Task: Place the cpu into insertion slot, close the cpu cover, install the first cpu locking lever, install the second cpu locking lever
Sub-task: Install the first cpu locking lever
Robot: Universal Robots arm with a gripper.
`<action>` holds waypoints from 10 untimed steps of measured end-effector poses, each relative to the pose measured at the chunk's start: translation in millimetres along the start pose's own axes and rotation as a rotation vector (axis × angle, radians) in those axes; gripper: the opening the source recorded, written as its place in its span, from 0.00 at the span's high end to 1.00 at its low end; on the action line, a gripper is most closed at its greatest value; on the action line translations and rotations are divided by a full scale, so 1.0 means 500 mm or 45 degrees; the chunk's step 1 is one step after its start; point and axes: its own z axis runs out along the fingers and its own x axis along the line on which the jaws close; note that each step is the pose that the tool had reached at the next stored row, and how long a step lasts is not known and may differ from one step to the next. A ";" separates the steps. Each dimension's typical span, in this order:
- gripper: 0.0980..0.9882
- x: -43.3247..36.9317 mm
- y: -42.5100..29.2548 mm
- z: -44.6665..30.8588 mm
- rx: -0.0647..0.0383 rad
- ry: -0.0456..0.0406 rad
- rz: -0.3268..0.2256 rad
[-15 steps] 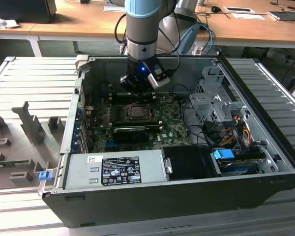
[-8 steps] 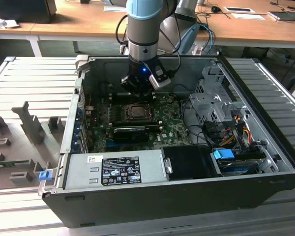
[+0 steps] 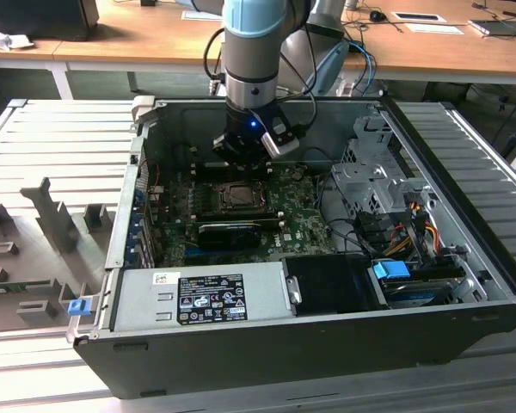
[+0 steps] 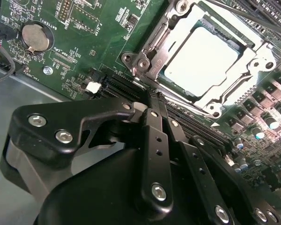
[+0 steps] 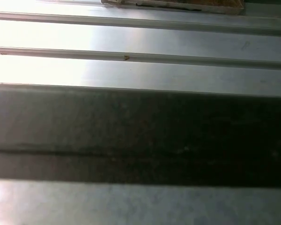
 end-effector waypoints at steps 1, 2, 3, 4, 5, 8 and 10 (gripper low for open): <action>0.99 -0.001 0.000 0.000 0.000 0.000 0.000; 0.99 -0.001 0.000 0.000 0.000 0.000 0.000; 0.99 -0.001 0.000 0.001 0.000 0.000 0.000; 0.99 -0.001 0.000 0.001 0.000 0.000 0.000; 0.99 -0.001 0.000 0.001 0.000 0.000 0.000; 0.99 -0.001 0.000 0.003 0.003 0.000 0.000; 0.99 -0.001 0.000 0.004 0.004 0.000 0.000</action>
